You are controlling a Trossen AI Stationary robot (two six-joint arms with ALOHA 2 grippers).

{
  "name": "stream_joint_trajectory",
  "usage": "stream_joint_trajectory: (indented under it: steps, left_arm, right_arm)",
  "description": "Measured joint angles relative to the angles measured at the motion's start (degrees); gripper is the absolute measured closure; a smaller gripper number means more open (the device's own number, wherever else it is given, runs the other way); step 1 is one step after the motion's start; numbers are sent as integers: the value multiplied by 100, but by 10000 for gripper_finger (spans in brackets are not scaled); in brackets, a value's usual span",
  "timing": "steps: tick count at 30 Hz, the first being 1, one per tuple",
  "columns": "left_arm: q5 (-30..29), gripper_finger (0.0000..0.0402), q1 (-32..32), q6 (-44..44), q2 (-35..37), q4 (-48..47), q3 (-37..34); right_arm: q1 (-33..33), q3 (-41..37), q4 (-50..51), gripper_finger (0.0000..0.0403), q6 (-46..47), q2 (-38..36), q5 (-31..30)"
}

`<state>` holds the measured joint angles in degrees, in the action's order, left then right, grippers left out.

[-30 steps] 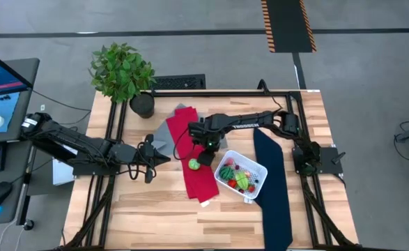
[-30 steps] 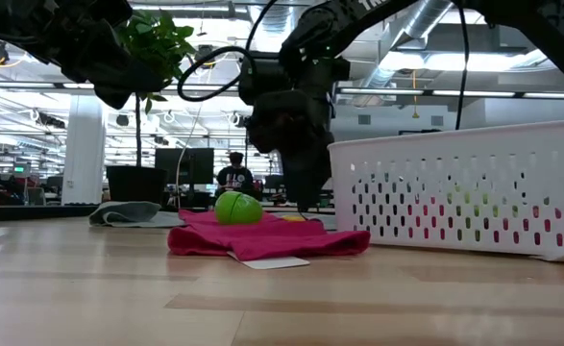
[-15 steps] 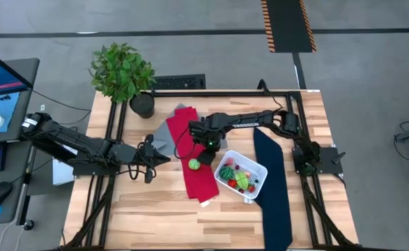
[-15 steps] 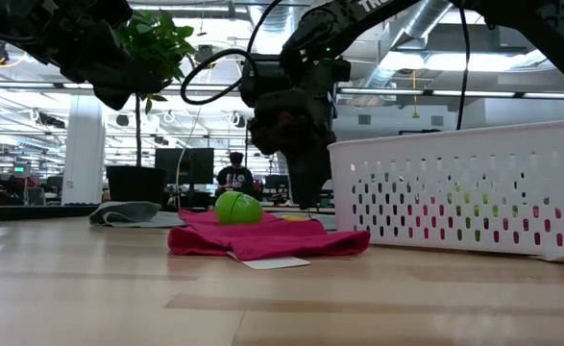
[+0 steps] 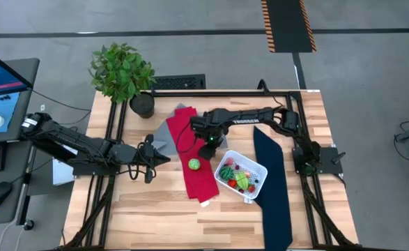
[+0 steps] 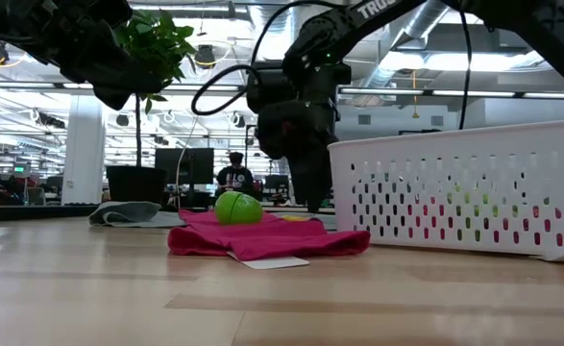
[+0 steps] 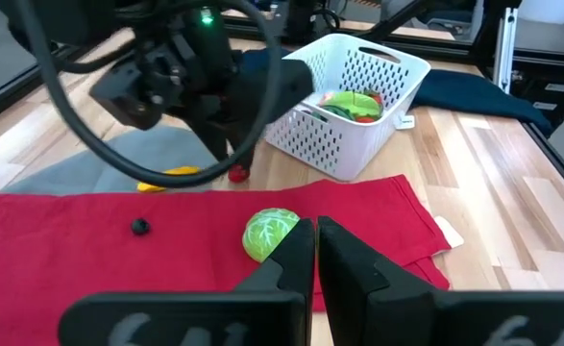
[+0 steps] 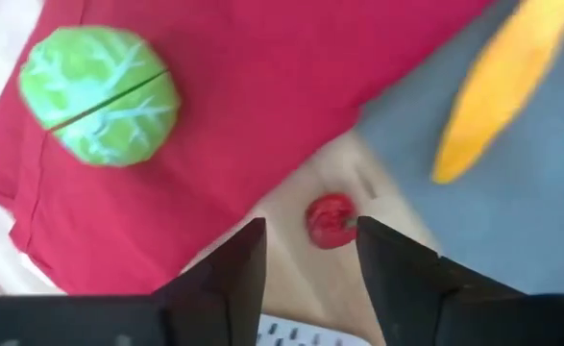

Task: Pick and placing Produce into tupperware
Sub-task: Put the cherry into the white bin

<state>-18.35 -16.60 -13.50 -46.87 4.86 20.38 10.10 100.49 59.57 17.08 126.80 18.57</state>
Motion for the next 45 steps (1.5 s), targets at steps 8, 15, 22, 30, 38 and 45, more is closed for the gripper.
stream_joint_trajectory:
  steps: [8,15,22,30,38,45]
  left_arm:
    - [-2,395,0,0,0,-49,0]
    - [-2,395,0,0,0,-120,0]
    - [-2,395,0,-2,0,-122,0]
    - [-11,395,0,-35,0,-120,0]
    - [-11,395,0,-58,0,-116,0]
    - [-9,395,0,-61,0,-131,0]
  right_arm:
    - [150,0,-67,209,48,0,-43]
    - [120,-1,148,222,92,0,-50]
    - [127,-50,245,212,94,2,135]
    - [31,-48,295,256,89,7,269]
    - [44,-48,300,291,87,7,245]
    - [2,-48,385,282,57,7,260]
